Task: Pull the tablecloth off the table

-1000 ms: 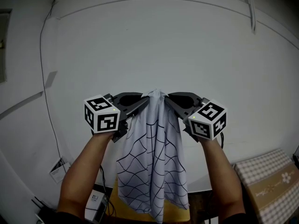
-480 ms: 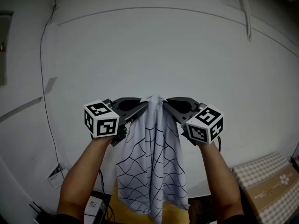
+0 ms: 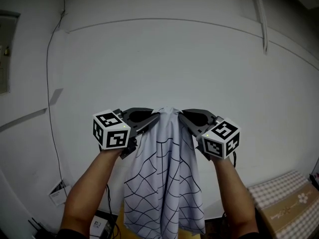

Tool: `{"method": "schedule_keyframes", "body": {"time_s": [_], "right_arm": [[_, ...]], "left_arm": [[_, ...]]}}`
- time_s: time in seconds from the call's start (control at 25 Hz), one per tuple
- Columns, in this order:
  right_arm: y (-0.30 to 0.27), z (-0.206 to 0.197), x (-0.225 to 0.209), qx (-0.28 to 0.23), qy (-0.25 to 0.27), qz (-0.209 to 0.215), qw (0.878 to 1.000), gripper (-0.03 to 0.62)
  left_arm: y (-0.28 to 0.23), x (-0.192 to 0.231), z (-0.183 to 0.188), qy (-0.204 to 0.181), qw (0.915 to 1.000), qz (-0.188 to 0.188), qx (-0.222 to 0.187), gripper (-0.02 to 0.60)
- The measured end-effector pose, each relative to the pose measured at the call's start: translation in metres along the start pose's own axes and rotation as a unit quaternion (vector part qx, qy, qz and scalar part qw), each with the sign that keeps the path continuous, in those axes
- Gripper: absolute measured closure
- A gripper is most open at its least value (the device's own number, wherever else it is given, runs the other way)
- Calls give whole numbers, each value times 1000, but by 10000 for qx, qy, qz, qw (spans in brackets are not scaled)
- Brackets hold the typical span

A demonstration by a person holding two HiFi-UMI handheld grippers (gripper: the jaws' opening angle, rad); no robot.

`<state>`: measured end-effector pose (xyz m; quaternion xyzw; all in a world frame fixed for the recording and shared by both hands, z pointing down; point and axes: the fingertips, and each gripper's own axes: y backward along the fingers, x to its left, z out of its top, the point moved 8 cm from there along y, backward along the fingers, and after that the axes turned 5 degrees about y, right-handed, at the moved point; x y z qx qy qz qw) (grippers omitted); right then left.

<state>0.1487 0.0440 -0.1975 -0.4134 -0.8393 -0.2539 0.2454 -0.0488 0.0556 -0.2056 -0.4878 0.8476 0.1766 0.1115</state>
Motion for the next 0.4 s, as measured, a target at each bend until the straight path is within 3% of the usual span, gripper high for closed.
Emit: {"method": "schedule_keyframes", "body": {"time_s": [0.4], "right_arm": [[-10, -38, -8, -128, -661, 34, 9977, 569]], "left_arm": [[-6, 17, -27, 219, 9995, 61, 213, 565]]}}
